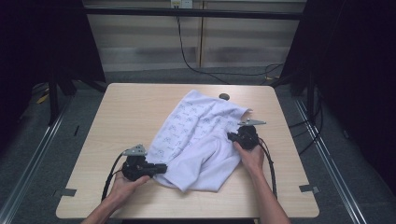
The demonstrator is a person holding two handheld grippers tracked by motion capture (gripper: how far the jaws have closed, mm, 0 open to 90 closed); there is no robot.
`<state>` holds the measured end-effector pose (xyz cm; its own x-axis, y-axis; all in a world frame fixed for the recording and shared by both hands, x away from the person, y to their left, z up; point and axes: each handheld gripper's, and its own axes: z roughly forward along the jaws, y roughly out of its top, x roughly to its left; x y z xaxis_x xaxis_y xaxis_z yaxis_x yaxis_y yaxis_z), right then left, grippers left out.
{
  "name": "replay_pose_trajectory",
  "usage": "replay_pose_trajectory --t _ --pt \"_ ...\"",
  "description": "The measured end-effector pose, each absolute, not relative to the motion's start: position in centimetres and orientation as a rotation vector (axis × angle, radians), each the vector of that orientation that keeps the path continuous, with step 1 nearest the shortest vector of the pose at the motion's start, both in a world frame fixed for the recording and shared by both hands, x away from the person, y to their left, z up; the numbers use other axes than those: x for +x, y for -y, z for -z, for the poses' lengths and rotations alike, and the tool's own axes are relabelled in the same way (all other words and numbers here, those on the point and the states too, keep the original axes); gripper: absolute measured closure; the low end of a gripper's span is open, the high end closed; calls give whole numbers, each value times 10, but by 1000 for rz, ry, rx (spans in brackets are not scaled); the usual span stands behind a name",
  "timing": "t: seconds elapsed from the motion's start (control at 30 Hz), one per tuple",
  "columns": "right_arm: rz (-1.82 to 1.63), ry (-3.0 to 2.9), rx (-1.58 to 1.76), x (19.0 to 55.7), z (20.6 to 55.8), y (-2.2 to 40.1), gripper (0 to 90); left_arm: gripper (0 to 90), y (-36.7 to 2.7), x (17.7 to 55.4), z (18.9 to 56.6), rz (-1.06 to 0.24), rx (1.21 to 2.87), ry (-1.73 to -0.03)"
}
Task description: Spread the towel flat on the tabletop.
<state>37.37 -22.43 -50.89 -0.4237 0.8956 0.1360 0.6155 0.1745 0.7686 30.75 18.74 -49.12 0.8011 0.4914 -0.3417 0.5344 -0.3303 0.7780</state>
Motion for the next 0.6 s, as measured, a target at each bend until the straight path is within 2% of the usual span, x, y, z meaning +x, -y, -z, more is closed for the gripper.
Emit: replay_pose_trajectory --t 0.13,0.2,0.33,0.4,0.6 --pt "-1203 -2071 1381 364 488 232 894 837 -198 314 471 17 1901 -766" --pt "-1285 -2018 1340 353 460 241 894 837 -203 316 462 4 1882 -760" --pt "-1340 -1973 1305 343 436 250 894 837 -212 319 445 -41 1840 -752" --pt "-1387 -1931 1273 335 413 259 894 840 -218 322 431 -72 1827 -743" --pt "-1407 -1889 1221 328 386 270 894 842 -226 327 407 -115 1802 -721"
